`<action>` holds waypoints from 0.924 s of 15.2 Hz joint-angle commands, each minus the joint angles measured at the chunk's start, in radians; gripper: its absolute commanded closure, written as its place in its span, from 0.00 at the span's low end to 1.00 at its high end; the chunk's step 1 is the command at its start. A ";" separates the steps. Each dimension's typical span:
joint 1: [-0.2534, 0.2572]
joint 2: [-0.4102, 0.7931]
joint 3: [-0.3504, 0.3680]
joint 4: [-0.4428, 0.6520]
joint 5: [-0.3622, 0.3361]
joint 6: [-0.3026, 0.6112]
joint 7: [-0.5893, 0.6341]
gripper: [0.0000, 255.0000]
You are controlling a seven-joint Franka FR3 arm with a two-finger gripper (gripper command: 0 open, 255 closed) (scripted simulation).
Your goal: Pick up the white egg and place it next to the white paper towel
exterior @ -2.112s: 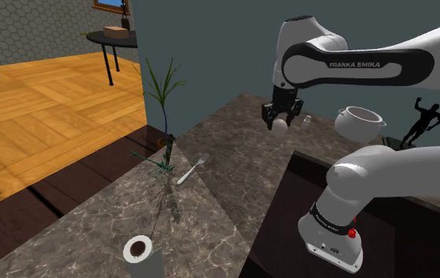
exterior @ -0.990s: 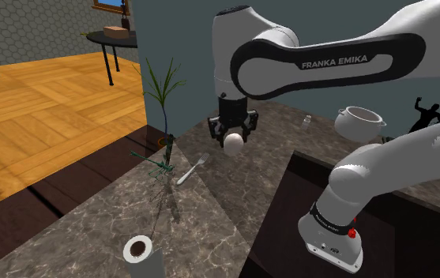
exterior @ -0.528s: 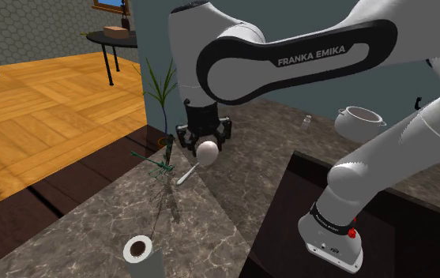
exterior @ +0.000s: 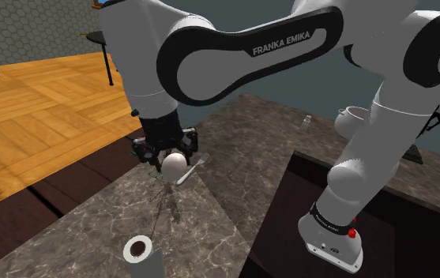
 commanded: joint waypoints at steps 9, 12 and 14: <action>0.504 0.519 -0.146 0.555 -0.360 -0.234 0.276 1.00; 0.491 0.521 -0.147 0.512 -0.362 -0.195 0.282 1.00; 0.484 0.523 -0.148 0.486 -0.364 -0.170 0.287 1.00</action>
